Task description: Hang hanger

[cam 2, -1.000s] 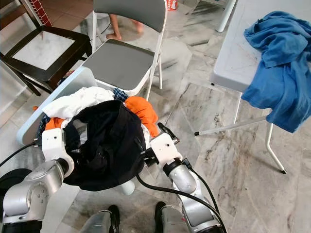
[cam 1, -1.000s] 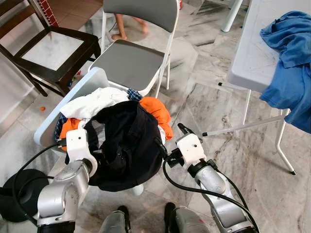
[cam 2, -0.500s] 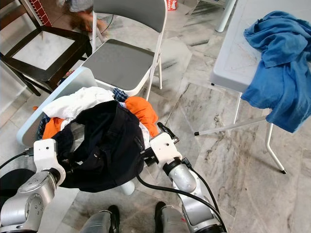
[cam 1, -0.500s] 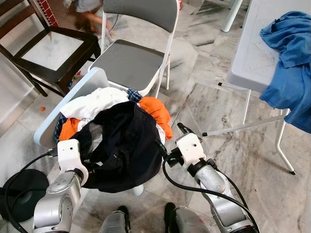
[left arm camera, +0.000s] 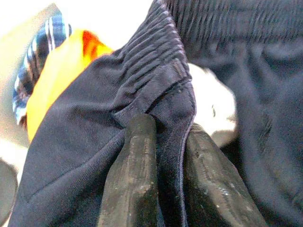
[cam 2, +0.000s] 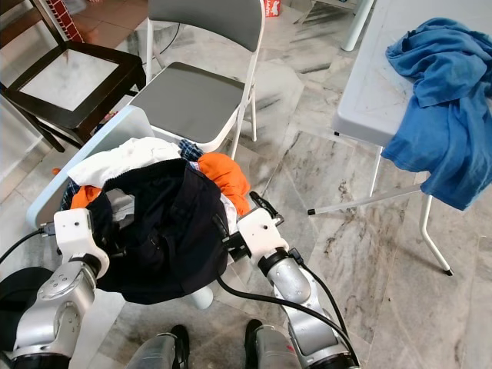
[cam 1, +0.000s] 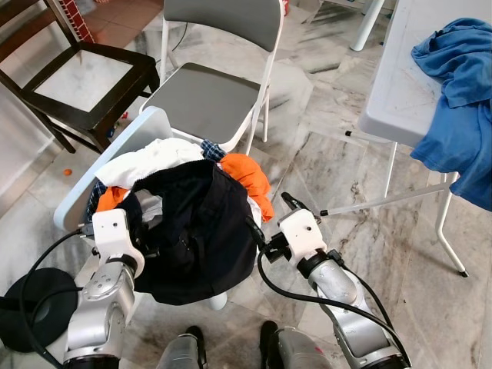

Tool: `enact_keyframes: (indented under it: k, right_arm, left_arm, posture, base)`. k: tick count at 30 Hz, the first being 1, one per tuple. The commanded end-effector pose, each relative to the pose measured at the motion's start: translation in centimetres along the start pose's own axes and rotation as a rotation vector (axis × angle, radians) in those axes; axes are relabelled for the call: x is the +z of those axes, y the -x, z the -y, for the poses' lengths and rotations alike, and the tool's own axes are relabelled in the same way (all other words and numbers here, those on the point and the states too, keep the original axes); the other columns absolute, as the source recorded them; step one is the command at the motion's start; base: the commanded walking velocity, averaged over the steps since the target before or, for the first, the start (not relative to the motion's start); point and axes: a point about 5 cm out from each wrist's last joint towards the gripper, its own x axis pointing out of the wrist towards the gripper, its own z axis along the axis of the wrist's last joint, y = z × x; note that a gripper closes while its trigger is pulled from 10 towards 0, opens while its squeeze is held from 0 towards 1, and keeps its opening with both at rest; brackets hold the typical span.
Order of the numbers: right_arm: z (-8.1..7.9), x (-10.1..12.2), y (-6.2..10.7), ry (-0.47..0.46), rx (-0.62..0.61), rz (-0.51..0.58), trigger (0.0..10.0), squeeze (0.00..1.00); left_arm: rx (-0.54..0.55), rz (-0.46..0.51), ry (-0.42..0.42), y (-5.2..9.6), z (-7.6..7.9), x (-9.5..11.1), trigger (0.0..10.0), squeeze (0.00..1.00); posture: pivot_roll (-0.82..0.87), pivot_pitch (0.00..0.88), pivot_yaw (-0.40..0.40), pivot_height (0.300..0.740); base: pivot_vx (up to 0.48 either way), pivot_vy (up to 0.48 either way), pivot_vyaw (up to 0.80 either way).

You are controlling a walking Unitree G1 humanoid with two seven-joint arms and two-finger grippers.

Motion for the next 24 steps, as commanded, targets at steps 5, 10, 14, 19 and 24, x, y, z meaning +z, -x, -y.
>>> enact_keyframes:
  k: [5, 10, 14, 19, 24]
  right_arm:
    - [0.1, -0.5, 0.3, 0.0, 0.003, -0.018, 10.0, 0.0]
    - [0.3, -0.5, 0.3, 0.003, 0.003, -0.021, 10.0, 0.0]
    - [0.4, -0.5, 0.3, 0.005, 0.007, -0.022, 10.0, 0.0]
    - [0.3, -0.6, 0.2, 0.004, 0.012, -0.023, 10.0, 0.0]
    - [0.2, -0.5, 0.0, 0.003, 0.021, -0.021, 10.0, 0.0]
  left_arm:
    - [-0.06, 0.093, 0.001, -0.2, 1.3, 0.6, 0.0, 0.0]
    - [-0.134, 0.222, 0.04, 0.2, 2.5, 2.3, 0.0, 0.0]
    - [-0.328, 0.402, 0.241, 0.9, 4.3, 6.2, 0.0, 0.0]
    - [-0.468, 0.438, 0.408, 1.4, 5.1, 8.0, 0.0, 0.0]
    - [-0.619, 0.317, 0.527, 2.4, 4.9, 5.7, 0.0, 0.0]
  posture:
    - [-0.02, 0.269, -0.034, 0.74]
    - [-0.02, 0.268, -0.04, 0.74]
    - [-0.02, 0.271, -0.048, 0.74]
    - [-0.02, 0.271, -0.048, 0.74]
    - [0.0, 0.274, -0.053, 0.74]
  base:
    - [0.0, 0.0, 0.0]
    - [0.0, 0.0, 0.0]
    - [0.0, 0.0, 0.0]
    - [0.0, 0.0, 0.0]
    - [0.0, 0.0, 0.0]
